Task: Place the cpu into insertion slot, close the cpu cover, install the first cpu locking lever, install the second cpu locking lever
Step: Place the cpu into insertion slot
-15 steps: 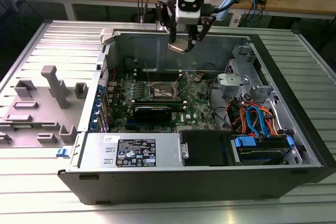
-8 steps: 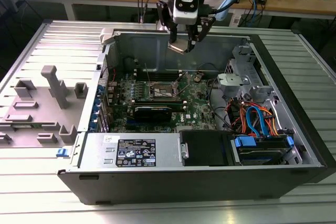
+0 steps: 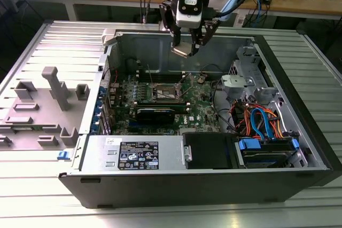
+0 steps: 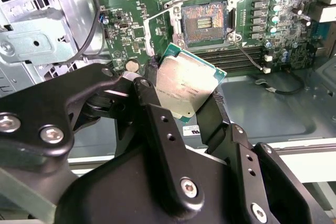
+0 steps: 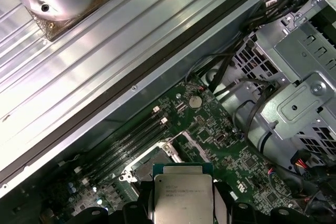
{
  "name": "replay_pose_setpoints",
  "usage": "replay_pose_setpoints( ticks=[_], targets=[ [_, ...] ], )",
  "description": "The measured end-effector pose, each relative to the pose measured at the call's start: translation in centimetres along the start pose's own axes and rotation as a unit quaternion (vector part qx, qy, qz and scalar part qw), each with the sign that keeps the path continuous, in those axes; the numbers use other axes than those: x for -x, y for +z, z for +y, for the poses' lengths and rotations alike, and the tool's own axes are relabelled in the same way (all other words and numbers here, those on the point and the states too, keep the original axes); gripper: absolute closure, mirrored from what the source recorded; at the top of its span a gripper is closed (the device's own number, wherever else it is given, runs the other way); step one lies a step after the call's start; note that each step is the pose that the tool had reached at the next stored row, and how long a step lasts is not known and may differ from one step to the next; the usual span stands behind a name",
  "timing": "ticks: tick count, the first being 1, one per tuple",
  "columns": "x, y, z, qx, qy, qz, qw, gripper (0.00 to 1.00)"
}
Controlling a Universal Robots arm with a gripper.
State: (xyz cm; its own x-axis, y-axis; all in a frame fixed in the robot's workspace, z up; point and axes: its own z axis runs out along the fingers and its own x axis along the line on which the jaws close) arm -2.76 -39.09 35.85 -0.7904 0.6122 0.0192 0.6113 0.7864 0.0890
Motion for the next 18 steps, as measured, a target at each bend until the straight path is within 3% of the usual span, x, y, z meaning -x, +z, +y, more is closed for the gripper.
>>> replay_pose_setpoints(
  ticks=[18],
  targets=[
    [0.11, 0.02, -0.14, 0.0002, 0.010, -0.0009, 1.0000, 0.46]
  ],
)
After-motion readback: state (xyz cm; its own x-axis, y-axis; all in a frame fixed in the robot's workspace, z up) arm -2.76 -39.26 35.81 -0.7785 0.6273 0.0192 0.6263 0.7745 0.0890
